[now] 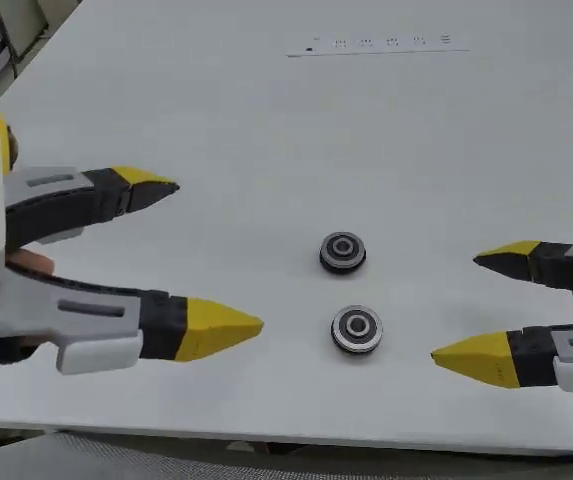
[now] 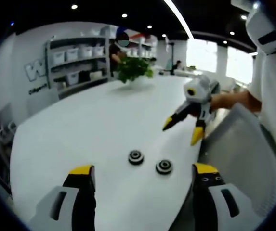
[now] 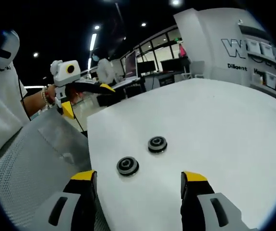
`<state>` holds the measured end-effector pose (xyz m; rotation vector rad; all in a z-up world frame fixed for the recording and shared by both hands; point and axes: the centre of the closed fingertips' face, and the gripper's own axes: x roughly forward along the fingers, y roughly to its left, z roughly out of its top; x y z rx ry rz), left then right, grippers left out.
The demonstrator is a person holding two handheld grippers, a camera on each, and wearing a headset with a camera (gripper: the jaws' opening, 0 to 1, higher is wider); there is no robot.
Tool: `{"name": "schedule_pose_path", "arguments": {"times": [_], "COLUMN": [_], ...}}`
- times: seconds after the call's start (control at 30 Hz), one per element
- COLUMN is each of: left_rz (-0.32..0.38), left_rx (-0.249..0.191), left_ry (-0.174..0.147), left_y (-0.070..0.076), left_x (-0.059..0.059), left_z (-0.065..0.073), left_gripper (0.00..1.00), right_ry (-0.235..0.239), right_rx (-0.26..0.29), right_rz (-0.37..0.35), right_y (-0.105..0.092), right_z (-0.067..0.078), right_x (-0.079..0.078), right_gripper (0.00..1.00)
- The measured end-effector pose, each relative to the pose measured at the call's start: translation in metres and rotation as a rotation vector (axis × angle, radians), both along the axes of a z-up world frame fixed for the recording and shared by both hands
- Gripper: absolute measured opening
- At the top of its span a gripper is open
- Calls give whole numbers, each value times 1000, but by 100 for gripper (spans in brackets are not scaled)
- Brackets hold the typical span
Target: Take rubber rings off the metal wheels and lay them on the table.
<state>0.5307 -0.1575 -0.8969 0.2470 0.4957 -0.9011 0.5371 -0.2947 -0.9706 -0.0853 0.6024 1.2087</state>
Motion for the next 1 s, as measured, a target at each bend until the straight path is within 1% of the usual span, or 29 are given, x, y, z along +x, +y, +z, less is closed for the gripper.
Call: {"name": "schedule_pose_path", "arguments": {"times": [0.07, 0.17, 0.3, 0.37, 0.4, 0.43, 0.53, 0.6, 0.67, 0.73, 0.8, 0.9, 1.0], "left_rz": [-21, -55, -95, -123, -141, -148, -190, -214, -241, -262, -264, -292, -296], "left_rx": [0, -13, -12, -11, -4, -1, 12, 21, 37, 49, 49, 71, 68], "left_ry": [-11, -20, -15, -8, -2, 0, -1, 6, 15, 17, 17, 11, 6], "left_y": [-8, -21, -36, -44, -48, -49, -60, -66, -71, -76, -79, -83, -85], "left_x": [3, 6, 8, 9, 8, 8, 9, 9, 8, 8, 10, 9, 9], "left_z": [0, -2, -8, -14, -17, -19, -28, -35, -43, -49, -54, -65, -71], "left_gripper": [82, 79, 76, 74, 73, 72, 69, 66, 64, 62, 58, 51, 46], "right_ry": [-5, -8, -31, -33, -35, -40, -57, -65, -74, -81, -84, -91, -99], "right_rx": [11, 31, 46, 54, 54, 50, 33, 26, 20, 10, 7, 6, 3], "right_rz": [9, 25, 52, 67, 77, 96, 136, 157, 184, 204, 220, 231, 259], "right_y": [3, 9, 17, 21, 23, 25, 30, 33, 36, 38, 40, 44, 47], "right_z": [-1, -2, -4, -7, -8, -10, -17, -20, -23, -26, -29, -32, -35], "right_x": [2, 4, 7, 8, 7, 6, 2, 0, -2, -4, -5, -5, -9], "right_gripper": [68, 65, 62, 59, 58, 55, 51, 49, 46, 42, 40, 40, 36]}}
